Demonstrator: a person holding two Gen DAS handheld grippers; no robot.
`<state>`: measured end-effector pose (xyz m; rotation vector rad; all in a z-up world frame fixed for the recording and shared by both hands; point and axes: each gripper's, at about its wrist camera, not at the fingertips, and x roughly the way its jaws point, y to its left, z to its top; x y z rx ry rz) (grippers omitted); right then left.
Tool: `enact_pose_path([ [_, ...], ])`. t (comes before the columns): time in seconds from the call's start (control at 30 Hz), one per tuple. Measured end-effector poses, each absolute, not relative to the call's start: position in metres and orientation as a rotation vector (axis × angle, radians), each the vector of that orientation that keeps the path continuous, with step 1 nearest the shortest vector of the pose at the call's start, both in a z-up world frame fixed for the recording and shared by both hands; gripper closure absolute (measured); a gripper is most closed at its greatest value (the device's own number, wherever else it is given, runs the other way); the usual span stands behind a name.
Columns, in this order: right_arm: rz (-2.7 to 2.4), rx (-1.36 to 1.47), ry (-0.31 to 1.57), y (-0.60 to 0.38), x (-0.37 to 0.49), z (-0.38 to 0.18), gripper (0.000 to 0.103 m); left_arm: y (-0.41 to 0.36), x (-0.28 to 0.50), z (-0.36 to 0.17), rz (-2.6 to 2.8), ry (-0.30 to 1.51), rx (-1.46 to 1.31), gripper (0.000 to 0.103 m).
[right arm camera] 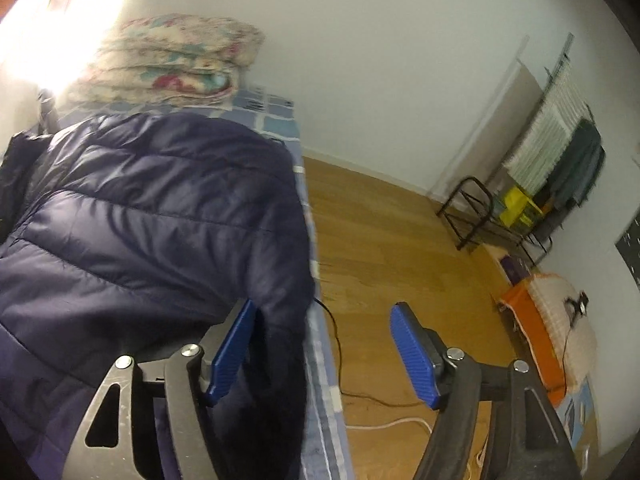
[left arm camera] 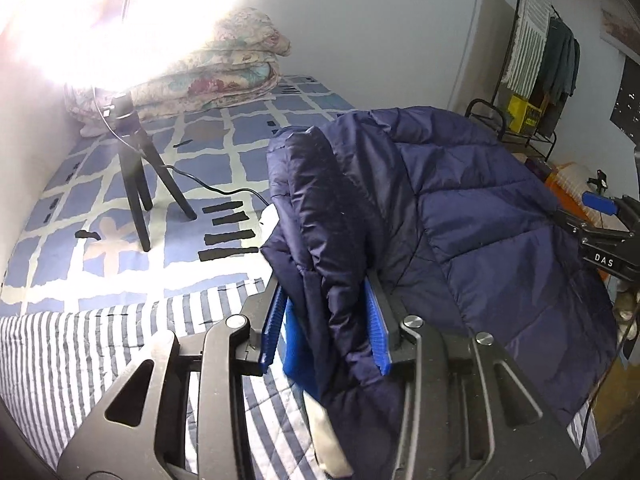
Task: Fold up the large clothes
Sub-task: 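Lower the folded side onto the jacket and open both tools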
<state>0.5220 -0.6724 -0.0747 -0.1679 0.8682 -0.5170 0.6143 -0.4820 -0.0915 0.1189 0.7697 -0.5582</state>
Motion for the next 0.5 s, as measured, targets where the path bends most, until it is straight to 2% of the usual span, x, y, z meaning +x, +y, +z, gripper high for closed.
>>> enact_pose_path([
  [0.13, -0.554, -0.198, 0.906, -0.667, 0.503, -0.073, 0.032, -0.472, 0.599, -0.081, -0.564, 0.739, 0.136, 0.064],
  [0.33, -0.556, -0.156, 0.862, -0.646, 0.465, -0.047, 0.032, -0.442, 0.572, -0.061, -0.58, 0.739, 0.094, 0.064],
  [0.5, -0.517, -0.106, 0.794, -0.612, 0.419, -0.009, 0.032, -0.415, 0.511, -0.023, -0.608, 0.676, 0.122, 0.064],
])
